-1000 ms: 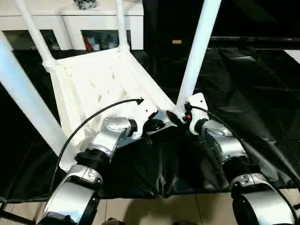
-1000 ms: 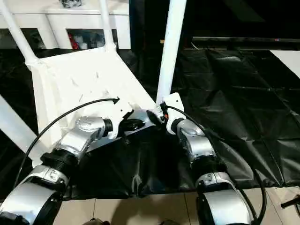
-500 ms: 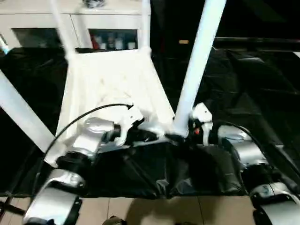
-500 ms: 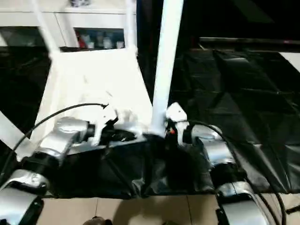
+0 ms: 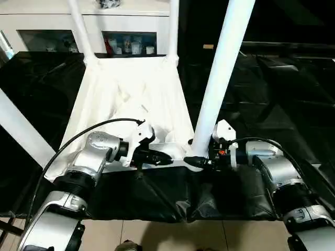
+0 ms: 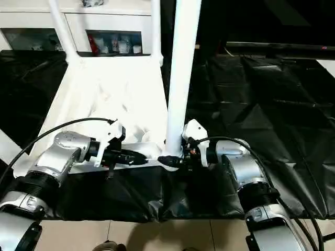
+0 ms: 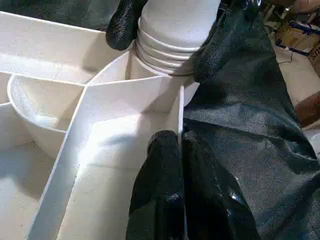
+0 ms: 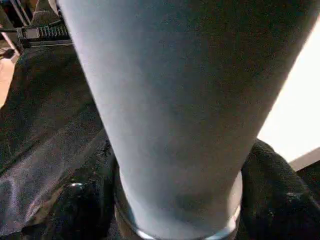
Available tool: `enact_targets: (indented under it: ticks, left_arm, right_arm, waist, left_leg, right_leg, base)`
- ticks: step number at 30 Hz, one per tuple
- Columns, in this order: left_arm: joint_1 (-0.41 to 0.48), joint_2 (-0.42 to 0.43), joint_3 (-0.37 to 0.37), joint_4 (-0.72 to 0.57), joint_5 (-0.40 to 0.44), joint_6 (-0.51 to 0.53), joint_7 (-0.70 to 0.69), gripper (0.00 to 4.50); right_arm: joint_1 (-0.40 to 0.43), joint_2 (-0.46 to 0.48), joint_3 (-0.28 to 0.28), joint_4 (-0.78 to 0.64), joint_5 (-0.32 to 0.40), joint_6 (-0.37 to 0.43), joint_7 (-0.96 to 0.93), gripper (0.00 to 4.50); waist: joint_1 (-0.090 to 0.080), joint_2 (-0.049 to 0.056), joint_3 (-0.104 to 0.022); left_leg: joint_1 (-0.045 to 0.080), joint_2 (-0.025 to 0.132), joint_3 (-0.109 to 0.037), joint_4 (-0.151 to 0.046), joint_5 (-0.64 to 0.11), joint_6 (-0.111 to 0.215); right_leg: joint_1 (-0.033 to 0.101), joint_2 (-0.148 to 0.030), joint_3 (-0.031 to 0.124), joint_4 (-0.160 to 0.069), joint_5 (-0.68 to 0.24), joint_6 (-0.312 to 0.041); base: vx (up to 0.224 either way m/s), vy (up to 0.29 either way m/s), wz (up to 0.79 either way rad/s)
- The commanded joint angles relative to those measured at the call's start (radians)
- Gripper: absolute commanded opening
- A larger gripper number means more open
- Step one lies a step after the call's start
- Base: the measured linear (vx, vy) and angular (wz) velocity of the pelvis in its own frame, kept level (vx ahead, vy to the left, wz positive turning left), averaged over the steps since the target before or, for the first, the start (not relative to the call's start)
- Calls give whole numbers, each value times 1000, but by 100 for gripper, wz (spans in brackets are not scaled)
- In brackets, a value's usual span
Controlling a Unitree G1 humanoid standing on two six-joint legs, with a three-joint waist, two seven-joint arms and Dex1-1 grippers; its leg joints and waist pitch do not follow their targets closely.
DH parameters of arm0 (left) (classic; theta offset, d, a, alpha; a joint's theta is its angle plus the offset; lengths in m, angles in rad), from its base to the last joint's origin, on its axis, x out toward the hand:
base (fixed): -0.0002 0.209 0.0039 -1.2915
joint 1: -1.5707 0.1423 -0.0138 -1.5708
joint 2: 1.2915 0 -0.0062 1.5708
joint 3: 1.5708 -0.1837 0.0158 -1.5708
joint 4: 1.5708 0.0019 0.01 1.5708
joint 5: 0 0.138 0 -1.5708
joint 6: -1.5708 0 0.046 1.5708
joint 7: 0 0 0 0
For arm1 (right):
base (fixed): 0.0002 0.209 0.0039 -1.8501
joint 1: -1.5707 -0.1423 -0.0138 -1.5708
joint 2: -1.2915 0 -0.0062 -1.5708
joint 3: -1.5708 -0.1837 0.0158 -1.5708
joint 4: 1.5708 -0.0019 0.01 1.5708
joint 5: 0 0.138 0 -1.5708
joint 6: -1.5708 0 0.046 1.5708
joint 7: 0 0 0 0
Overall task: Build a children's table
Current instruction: Rotate leg to tighten
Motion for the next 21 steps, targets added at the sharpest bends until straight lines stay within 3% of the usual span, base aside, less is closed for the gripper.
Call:
enact_targets:
  ticks: [1, 6, 8, 9, 10, 13, 15, 17, 21]
  left_arm:
    - [1, -24, -2, -49, -53, -6, -10, 0]
    - [-14, -69, 11, -29, -34, -7, 87, 0]
    - [-26, -93, 17, -14, -20, 0, 148, 0]
    - [-30, -101, 18, -9, -15, 4, 170, 0]
    - [-42, -121, 23, 7, -2, 5, 225, 0]
    - [-83, -189, 38, 49, 32, 30, 404, 0]
    - [-92, -208, 42, 54, 37, 40, 446, 0]
    - [-110, -263, 49, 49, 51, 66, 561, 0]
    - [-106, -276, 35, 34, 63, 53, 564, 0]
  right_arm:
    - [16, 20, 35, -35, 10, 8, 38, 281]
    - [23, 80, 31, 5, -37, -20, -120, 274]
    - [5, 116, 17, 51, -67, -17, -241, 274]
    - [-11, 139, 5, 87, -83, -16, -324, 274]
    - [-27, 159, -9, 120, -88, -11, -389, 273]
    - [-71, 220, -48, 198, -94, -1, -564, 273]
    - [-84, 238, -57, 217, -95, 7, -612, 273]
    - [-118, 301, -83, 260, -98, 41, -751, 273]
    - [-122, 327, -84, 259, -90, 7, -724, 273]
  waist:
    - [-1, -11, -67]
    - [-3, -11, -66]
    - [-16, -13, -62]
    - [-16, -13, -62]
    - [-29, -13, -61]
    - [-42, -11, -61]
    - [-40, -12, -61]
    - [-42, -12, -66]
    - [-39, -14, -70]
  left_leg:
    - [22, 37, -11, -72, -246, 45]
    - [21, 35, -11, -72, -242, 45]
    - [20, 30, -14, -77, -280, 16]
    - [20, 30, -14, -77, -280, 16]
    - [20, 28, -20, -81, -308, -8]
    - [28, 27, -20, -77, -344, -16]
    - [26, 26, -20, -77, -338, -11]
    - [21, 25, -20, -78, -307, -4]
    - [15, 24, -16, -73, -259, 23]
  right_leg:
    - [44, -39, 20, -70, -226, -241]
    - [43, -39, 19, -70, -221, -241]
    - [41, -41, 19, -79, -306, -218]
    - [41, -41, 19, -79, -306, -218]
    - [40, -43, 18, -85, -386, -191]
    - [30, -41, 21, -94, -434, -176]
    - [32, -41, 20, -96, -435, -170]
    - [37, -38, 19, -90, -373, -175]
    - [43, -36, 19, -82, -267, -193]
  base:
    - [0, 0, 0]
    - [0, 0, 0]
    - [0, 0, 0]
    - [0, 0, 0]
    - [0, 0, 0]
    - [0, 0, 0]
    - [0, 0, 0]
    - [0, 0, 0]
    - [0, 0, 0]
